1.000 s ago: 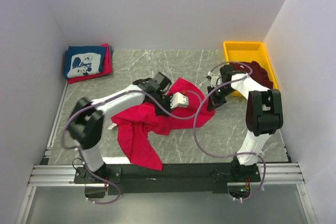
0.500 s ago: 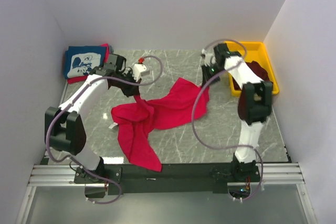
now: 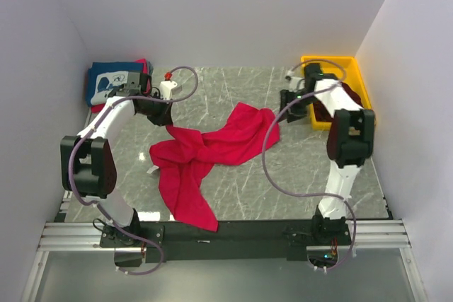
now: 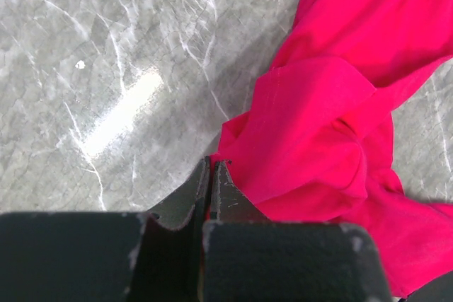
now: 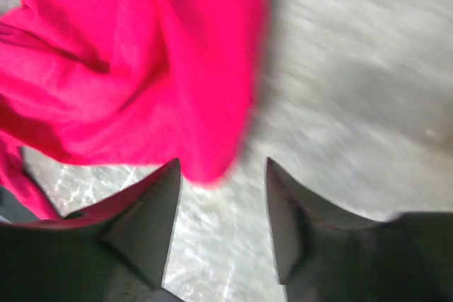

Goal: Fold and stack the t-shirts
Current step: Flatten the tshirt out

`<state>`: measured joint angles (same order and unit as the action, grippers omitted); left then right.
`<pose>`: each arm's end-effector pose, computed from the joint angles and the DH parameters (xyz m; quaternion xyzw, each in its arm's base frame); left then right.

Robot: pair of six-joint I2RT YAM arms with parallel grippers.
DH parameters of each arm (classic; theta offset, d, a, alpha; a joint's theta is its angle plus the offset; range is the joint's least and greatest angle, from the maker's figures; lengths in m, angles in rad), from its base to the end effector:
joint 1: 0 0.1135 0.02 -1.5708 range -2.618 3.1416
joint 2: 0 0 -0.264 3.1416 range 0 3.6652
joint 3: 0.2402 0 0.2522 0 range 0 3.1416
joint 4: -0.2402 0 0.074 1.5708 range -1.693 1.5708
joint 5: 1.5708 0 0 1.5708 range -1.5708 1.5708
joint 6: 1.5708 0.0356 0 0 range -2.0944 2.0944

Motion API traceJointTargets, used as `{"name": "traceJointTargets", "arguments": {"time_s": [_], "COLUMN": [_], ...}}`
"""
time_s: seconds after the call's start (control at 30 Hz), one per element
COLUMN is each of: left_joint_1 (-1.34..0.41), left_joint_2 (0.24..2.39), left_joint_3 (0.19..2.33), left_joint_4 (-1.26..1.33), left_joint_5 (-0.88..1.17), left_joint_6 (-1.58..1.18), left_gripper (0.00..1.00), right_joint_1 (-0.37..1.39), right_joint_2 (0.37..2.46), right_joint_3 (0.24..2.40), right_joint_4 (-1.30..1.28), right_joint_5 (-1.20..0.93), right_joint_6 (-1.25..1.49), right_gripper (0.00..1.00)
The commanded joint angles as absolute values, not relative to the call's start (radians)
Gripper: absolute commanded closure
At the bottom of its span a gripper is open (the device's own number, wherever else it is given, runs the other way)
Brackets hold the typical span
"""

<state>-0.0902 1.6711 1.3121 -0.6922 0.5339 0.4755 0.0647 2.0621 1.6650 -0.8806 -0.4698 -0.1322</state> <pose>0.3458 -0.0495 0.2554 0.3253 0.8763 -0.2028 0.2920 0.4223 0.0435 0.2056 -0.1284 0.9541 0.2253 0.1497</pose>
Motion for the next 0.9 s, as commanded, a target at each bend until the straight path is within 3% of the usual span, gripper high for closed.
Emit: {"name": "traceJointTargets", "arguments": {"time_s": [0.0, 0.1, 0.3, 0.47, 0.53, 0.57, 0.67, 0.87], "left_joint_1": [-0.091, -0.087, -0.078, -0.078, -0.078, -0.078, -0.078, -0.078], "left_joint_2": [1.677, 1.674, 1.652, 1.635, 1.637, 1.638, 1.638, 1.626], "left_joint_3": [1.338, 1.33, 1.307, 1.296, 1.301, 1.301, 1.305, 1.299], "left_joint_4": [-0.673, -0.681, -0.686, -0.684, -0.684, -0.686, -0.686, -0.686], "left_joint_5": [0.546, 0.54, 0.537, 0.528, 0.523, 0.523, 0.526, 0.534], "left_joint_6": [0.465, 0.471, 0.463, 0.459, 0.451, 0.453, 0.445, 0.428], "left_gripper": [0.99, 0.99, 1.0, 0.99, 0.99, 0.99, 0.99, 0.99], "right_joint_1": [0.005, 0.003, 0.005, 0.006, -0.021, -0.025, -0.076, -0.121], "right_joint_2": [1.939, 1.965, 2.015, 2.086, 2.106, 2.1, 2.025, 1.714], "right_joint_3": [1.602, 1.542, 1.454, 1.451, 1.454, 1.448, 1.402, 1.269], "right_joint_4": [-0.839, -0.851, -0.775, -0.739, -0.744, -0.749, -0.775, -0.766], "right_joint_5": [-0.56, -0.639, -0.693, -0.739, -0.75, -0.758, -0.735, -0.491], "right_joint_6": [-0.104, -0.088, -0.006, 0.046, 0.046, 0.034, 0.009, -0.058], "right_gripper": [0.44, 0.46, 0.34, 0.35, 0.46, 0.69, 1.0, 1.0]}}
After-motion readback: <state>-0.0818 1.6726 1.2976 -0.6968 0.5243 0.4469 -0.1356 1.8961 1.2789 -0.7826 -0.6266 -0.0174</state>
